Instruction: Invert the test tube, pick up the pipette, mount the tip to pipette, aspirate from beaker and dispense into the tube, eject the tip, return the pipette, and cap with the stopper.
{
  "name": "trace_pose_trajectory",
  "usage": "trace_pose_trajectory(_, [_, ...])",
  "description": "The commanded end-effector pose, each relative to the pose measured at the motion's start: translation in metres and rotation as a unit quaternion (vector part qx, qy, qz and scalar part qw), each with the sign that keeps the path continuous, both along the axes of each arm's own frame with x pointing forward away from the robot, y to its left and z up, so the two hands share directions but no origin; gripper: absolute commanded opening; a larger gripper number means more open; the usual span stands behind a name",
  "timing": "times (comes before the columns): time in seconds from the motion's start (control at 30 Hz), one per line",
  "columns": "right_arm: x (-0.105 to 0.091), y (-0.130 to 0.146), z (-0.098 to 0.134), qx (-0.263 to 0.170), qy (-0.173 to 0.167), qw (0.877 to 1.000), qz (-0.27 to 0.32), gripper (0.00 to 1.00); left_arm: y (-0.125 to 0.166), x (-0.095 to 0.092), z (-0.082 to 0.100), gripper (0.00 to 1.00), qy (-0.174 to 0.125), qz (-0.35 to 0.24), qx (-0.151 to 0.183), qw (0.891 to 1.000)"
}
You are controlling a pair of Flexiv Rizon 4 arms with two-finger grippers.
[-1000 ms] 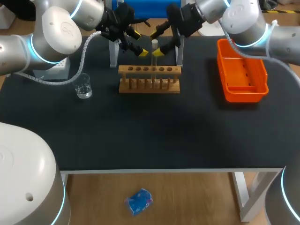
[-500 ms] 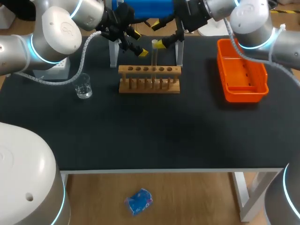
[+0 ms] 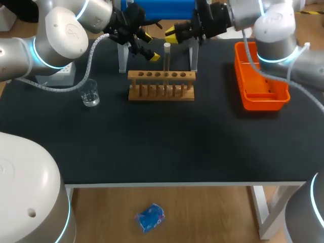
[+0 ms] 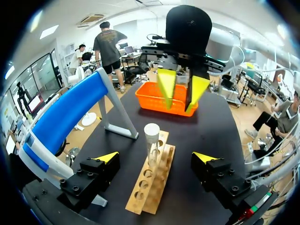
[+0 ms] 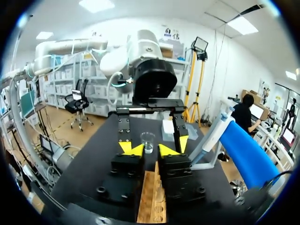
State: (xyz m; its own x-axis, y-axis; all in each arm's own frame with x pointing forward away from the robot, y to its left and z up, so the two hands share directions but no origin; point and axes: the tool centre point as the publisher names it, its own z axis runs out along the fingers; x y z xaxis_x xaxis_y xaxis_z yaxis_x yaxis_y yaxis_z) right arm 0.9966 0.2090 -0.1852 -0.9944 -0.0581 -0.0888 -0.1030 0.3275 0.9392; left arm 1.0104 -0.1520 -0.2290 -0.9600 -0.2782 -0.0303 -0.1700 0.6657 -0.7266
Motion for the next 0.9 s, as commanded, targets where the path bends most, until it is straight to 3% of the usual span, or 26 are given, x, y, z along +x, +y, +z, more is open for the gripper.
trace_pose_trajectory(0.03, [0.000, -0.001, -0.007, 0.043, 0.004, 0.999, 0.006, 0.00, 0.000, 0.000, 0.001, 1.00, 0.001, 0.000, 0.001, 1.000])
trace_pose_trajectory(0.27, [-0.001, 0.001, -0.007, 0.089, 0.011, 0.996, 0.018, 0.00, 0.000, 0.000, 0.001, 1.00, 0.001, 0.000, 0.001, 1.000])
trace_pose_trajectory(0.9, [0.011, 0.002, -0.016, 0.122, 0.035, 0.992, 0.016, 0.00, 0.000, 0.000, 0.001, 1.00, 0.001, 0.000, 0.001, 1.000])
